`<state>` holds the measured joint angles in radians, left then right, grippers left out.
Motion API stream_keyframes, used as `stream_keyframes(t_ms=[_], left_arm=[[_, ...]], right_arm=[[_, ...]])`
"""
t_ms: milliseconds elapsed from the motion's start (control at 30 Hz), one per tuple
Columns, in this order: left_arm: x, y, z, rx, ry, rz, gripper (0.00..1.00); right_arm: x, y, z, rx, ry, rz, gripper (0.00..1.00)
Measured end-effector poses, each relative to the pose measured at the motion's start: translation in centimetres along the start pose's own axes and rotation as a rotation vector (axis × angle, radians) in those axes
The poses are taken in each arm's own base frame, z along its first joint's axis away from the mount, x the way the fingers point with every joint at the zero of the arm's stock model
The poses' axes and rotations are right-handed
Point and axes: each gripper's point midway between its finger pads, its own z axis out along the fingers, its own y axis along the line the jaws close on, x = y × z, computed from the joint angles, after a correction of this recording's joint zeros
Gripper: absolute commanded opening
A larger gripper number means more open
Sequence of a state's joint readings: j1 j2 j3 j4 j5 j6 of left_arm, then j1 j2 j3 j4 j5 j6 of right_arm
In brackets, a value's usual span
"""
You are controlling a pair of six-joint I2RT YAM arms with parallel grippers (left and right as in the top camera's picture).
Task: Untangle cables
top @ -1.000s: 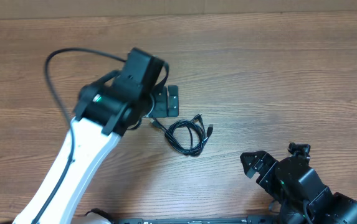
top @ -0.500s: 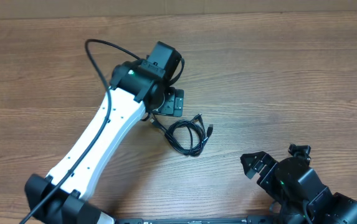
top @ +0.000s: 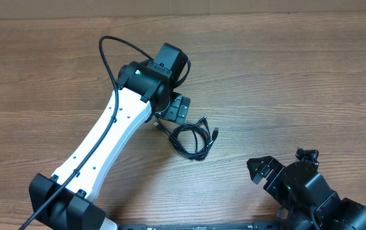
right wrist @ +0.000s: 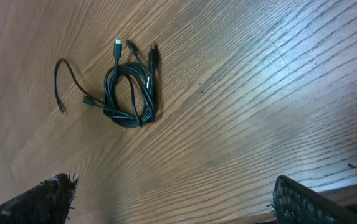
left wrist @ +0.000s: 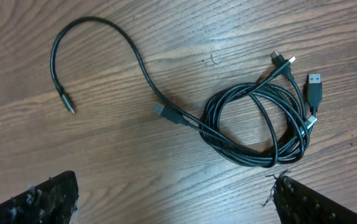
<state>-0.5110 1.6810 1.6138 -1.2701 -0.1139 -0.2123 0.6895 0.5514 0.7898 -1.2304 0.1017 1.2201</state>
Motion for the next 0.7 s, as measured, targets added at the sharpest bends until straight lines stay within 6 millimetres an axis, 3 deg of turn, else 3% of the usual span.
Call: stream_keyframes(t_ms=[367, 700], left_arm=[[-1.3, -0.2, 0.0, 0.007, -0.054, 0.036, 1.0], [-3.4, -0.6, -0.2, 0.009, -0.14, 0.227, 1.0]], right_arm=[[0.0, 0.0, 0.0, 0.0, 0.0, 0.0, 1.0], [0.0, 0.0, 0.0, 0.0, 0.0, 0.0, 1.0]])
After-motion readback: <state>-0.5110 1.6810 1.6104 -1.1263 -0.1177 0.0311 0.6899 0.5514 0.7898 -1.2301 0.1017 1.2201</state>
